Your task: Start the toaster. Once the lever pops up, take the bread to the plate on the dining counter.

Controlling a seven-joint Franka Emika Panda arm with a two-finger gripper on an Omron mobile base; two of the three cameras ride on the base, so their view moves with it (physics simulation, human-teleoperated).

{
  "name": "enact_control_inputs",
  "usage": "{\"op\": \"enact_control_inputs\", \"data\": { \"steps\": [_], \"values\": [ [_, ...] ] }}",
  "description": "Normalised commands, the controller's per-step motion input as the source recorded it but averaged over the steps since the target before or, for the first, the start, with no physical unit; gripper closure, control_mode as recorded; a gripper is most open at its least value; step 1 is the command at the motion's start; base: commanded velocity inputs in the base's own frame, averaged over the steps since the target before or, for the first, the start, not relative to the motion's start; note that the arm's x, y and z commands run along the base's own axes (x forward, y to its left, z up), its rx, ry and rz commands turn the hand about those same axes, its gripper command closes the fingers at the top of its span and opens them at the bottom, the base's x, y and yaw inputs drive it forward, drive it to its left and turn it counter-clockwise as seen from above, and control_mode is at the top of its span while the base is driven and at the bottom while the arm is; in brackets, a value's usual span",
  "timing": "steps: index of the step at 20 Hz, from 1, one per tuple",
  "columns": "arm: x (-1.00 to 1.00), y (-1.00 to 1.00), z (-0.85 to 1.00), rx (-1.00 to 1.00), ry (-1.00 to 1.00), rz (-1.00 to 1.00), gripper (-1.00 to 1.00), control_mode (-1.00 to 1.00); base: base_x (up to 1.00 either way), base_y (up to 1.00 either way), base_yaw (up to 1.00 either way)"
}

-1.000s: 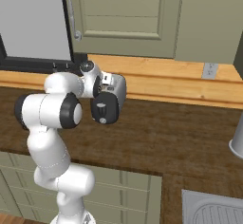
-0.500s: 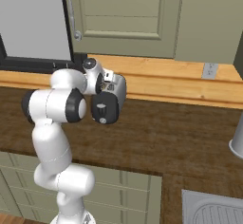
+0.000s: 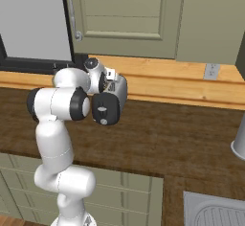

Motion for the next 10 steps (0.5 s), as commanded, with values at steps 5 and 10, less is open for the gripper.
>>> {"op": "enact_control_inputs", "data": {
  "steps": [5, 10],
  "values": [
    [0.01, 0.0, -0.12, -0.01, -0.07, 0.0, 1.0, -1.0, 0.0, 0.0, 0.0],
    [-0.03, 0.0, 0.0, 0.0, -0.1, 0.0, 1.0, -1.0, 0.0, 0.0, 0.0]
  ]
}}
